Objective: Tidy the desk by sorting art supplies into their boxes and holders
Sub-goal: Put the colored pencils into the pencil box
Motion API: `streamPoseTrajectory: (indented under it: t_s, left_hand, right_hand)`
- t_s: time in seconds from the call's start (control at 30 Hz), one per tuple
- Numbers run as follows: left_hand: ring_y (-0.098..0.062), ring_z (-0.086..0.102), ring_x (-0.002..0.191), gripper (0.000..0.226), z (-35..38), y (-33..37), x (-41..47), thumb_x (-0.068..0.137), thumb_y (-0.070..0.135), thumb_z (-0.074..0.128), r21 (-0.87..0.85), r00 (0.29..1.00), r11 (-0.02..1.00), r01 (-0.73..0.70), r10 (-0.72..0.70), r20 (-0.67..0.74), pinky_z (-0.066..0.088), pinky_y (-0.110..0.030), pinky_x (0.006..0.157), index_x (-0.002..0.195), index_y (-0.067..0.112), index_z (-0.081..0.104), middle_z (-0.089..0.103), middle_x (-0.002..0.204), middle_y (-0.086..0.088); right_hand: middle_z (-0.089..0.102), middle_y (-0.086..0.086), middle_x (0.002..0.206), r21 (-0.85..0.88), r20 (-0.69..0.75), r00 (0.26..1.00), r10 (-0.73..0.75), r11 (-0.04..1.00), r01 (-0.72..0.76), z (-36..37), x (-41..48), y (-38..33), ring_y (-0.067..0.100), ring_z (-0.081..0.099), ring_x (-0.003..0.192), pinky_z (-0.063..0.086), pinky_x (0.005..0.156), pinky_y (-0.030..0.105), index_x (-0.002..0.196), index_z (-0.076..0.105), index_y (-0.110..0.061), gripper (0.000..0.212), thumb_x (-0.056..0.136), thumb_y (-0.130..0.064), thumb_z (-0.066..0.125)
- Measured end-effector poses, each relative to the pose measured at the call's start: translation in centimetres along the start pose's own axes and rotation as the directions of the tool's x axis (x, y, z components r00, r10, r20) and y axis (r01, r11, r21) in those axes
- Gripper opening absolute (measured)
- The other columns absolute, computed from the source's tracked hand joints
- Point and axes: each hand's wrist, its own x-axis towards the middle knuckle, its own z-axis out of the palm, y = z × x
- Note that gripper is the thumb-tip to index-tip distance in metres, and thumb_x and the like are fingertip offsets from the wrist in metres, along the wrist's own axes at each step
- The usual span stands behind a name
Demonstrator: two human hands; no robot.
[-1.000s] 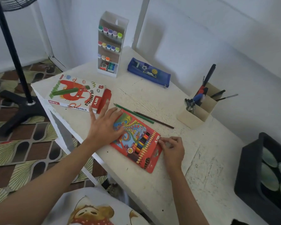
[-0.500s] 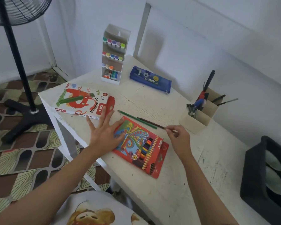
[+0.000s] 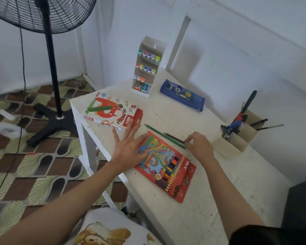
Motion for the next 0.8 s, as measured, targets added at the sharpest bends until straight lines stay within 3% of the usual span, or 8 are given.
streamPoseTrajectory:
  t_s: [0.17,0.33,0.5,0.57,0.67,0.8]
  left_hand:
    - [-0.016,-0.009,0.145,0.065,0.0,0.1,0.1,0.078,0.065,0.032,0.013,1.000,1.000,0.008,-0.008,0.001,-0.022,-0.060,0.102,0.132,0.034,0.049,0.027,0.152,0.000]
    - [-0.018,-0.003,0.146,0.065,0.1,0.0,0.1,0.077,0.065,0.033,-0.005,1.000,1.000,0.005,-0.005,-0.029,-0.018,-0.062,0.102,0.130,0.032,0.052,0.033,0.149,-0.002]
    - [-0.019,-0.001,0.146,0.069,0.2,0.0,0.2,0.075,0.066,0.031,0.007,1.000,1.000,-0.005,0.006,-0.028,-0.016,-0.064,0.102,0.130,0.031,0.053,0.036,0.148,-0.003]
    - [-0.018,-0.005,0.146,0.071,0.2,0.0,0.2,0.074,0.067,0.028,0.030,1.000,1.000,-0.001,0.001,-0.012,-0.018,-0.063,0.101,0.132,0.032,0.051,0.033,0.149,-0.002]
    - [-0.017,-0.009,0.146,0.074,0.1,0.0,0.3,0.074,0.069,0.024,0.049,1.000,0.999,0.002,-0.002,0.009,-0.018,-0.064,0.101,0.134,0.034,0.047,0.031,0.150,-0.001]
    - [-0.019,-0.007,0.146,0.075,0.1,0.0,0.3,0.074,0.068,0.022,0.048,1.000,0.999,-0.003,0.002,0.021,-0.017,-0.065,0.101,0.135,0.032,0.047,0.031,0.150,-0.002]
  right_hand:
    - [0.060,-0.011,0.077,0.316,-0.104,0.995,-0.011,0.948,0.043,-1.0,-2.1,1.0,0.006,0.050,0.058,0.038,0.051,0.016,0.084,0.060,-0.022,0.010,0.087,-0.014,0.064]
    - [0.057,-0.001,0.080,0.585,-0.170,0.977,0.128,0.811,-0.005,-2.4,-5.8,1.7,0.015,0.050,0.055,0.044,0.050,0.019,0.108,0.049,-0.022,0.029,0.088,-0.003,0.055]
    - [0.055,0.007,0.080,0.790,-0.261,0.939,0.224,0.609,0.075,-2.1,-10.0,2.1,0.013,0.054,0.057,0.048,0.052,0.020,0.094,0.041,-0.028,0.041,0.086,0.012,0.048]
    - [0.058,0.008,0.078,0.829,-0.314,0.902,0.296,0.548,0.109,-1.4,-11.0,2.4,0.016,0.058,0.058,0.051,0.053,0.023,0.093,0.041,-0.027,0.038,0.089,0.011,0.044]
    - [0.063,0.011,0.077,0.863,-0.395,0.827,0.399,0.471,0.185,-0.7,-12.1,2.8,0.026,0.060,0.055,0.052,0.051,0.030,0.092,0.046,-0.022,0.021,0.101,-0.007,0.034]
    - [0.060,0.004,0.077,0.910,-0.379,0.700,0.606,0.379,0.165,0.1,-12.5,2.9,0.011,0.055,0.056,0.045,0.054,0.025,0.088,0.054,-0.017,0.024,0.102,-0.015,0.035]
